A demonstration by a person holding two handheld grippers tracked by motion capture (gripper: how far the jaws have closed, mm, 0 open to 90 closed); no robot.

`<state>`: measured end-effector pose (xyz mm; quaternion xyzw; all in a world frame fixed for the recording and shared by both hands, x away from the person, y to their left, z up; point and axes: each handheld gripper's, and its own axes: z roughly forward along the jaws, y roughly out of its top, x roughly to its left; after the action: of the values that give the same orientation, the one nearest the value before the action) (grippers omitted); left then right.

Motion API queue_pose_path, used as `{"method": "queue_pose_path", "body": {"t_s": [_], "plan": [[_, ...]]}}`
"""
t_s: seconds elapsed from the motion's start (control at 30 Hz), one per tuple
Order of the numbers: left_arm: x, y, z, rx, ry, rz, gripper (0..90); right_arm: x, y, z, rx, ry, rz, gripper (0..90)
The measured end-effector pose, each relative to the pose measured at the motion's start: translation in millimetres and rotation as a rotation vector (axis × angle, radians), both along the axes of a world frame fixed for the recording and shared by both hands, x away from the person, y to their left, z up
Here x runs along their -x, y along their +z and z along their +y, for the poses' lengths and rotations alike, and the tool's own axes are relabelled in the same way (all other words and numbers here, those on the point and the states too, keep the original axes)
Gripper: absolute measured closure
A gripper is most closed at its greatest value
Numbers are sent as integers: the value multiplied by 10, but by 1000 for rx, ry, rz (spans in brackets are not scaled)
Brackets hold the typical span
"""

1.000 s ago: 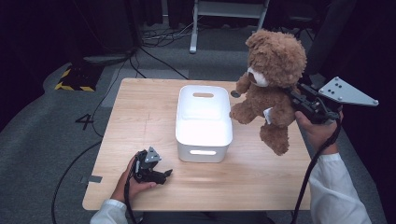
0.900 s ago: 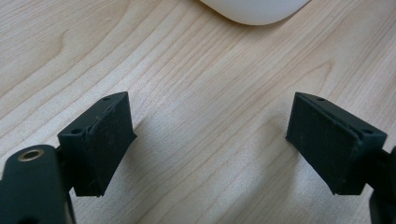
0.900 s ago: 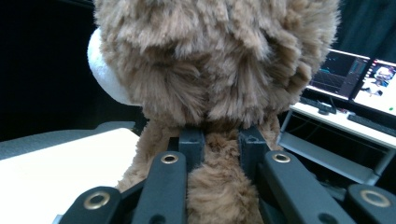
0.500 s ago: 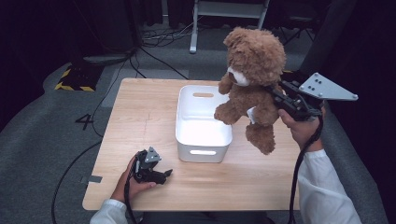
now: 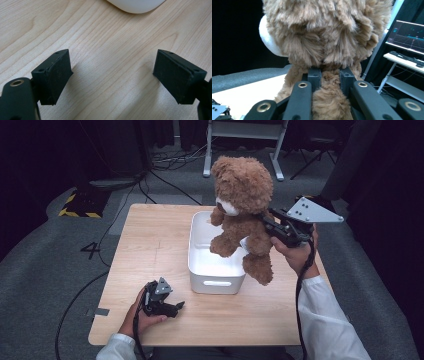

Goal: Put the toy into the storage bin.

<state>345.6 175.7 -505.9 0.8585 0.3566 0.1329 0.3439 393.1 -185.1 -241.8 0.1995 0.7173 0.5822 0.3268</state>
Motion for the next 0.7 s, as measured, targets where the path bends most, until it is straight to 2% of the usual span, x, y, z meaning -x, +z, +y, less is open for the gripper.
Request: {"method": "queue_pose_path", "body": {"t_s": [0.23, 0.7], "plan": [[3, 1, 1, 0, -1, -1, 151, -67, -54, 160, 3, 30, 13, 773], [5, 0, 2, 0, -3, -2, 152, -182, -148, 327, 6, 47, 39, 771]]}}
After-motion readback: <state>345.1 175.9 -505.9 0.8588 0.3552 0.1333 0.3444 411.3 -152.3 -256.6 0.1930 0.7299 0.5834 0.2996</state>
